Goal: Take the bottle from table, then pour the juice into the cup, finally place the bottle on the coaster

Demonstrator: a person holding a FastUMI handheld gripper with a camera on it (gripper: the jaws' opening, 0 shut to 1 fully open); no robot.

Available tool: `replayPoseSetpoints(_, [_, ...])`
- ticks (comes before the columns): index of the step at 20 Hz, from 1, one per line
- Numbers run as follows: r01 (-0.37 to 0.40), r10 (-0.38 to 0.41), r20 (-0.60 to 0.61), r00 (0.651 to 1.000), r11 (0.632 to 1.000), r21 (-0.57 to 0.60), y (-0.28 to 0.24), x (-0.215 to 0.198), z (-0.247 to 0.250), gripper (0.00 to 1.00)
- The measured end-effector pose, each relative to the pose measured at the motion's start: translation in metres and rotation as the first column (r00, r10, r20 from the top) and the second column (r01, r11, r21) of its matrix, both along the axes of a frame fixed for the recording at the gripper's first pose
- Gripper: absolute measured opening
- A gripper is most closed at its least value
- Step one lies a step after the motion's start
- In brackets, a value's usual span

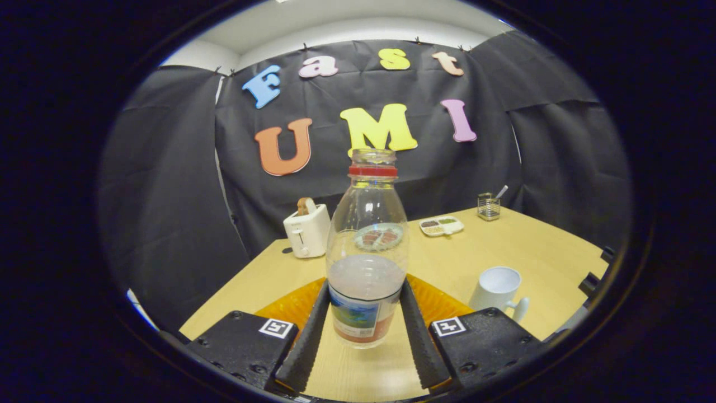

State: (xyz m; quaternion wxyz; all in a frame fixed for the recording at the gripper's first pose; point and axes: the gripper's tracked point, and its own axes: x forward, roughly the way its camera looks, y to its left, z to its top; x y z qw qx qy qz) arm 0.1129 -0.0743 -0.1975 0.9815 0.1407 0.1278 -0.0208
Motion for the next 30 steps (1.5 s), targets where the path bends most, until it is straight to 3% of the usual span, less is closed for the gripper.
replayPoseSetpoints(4, [-0.022, 0.021, 0.006, 1.000, 0.976, 0.218, -0.005, -0.005, -0.009, 0.75])
replayPoseSetpoints(7, [-0.021, 0.013, 0.023, 1.000, 0.903, 0.429, -0.015, -0.005, -0.010, 0.74])
replayPoseSetpoints(9, [-0.015, -0.013, 0.045, 0.999, 0.813, 0.582, -0.027, -0.001, -0.006, 0.74])
replayPoseSetpoints(12, [-0.005, -0.083, 0.071, 0.994, 0.619, 0.786, -0.048, 0.006, -0.002, 0.74])
replayPoseSetpoints(13, [0.008, -0.108, 0.065, 0.992, 0.569, 0.822, -0.056, 0.007, -0.006, 0.74])
replayPoseSetpoints(14, [0.024, -0.129, 0.053, 0.990, 0.536, 0.844, -0.064, 0.009, -0.012, 0.74])
replayPoseSetpoints(18, [0.065, -0.152, 0.008, 0.988, 0.470, 0.880, -0.078, 0.013, -0.027, 0.73])
replayPoseSetpoints(25, [0.079, -0.155, -0.037, 0.987, 0.275, 0.958, -0.076, 0.032, -0.028, 0.74])
replayPoseSetpoints(30, [0.077, -0.157, -0.050, 0.986, 0.169, 0.983, -0.068, 0.031, -0.025, 0.74])
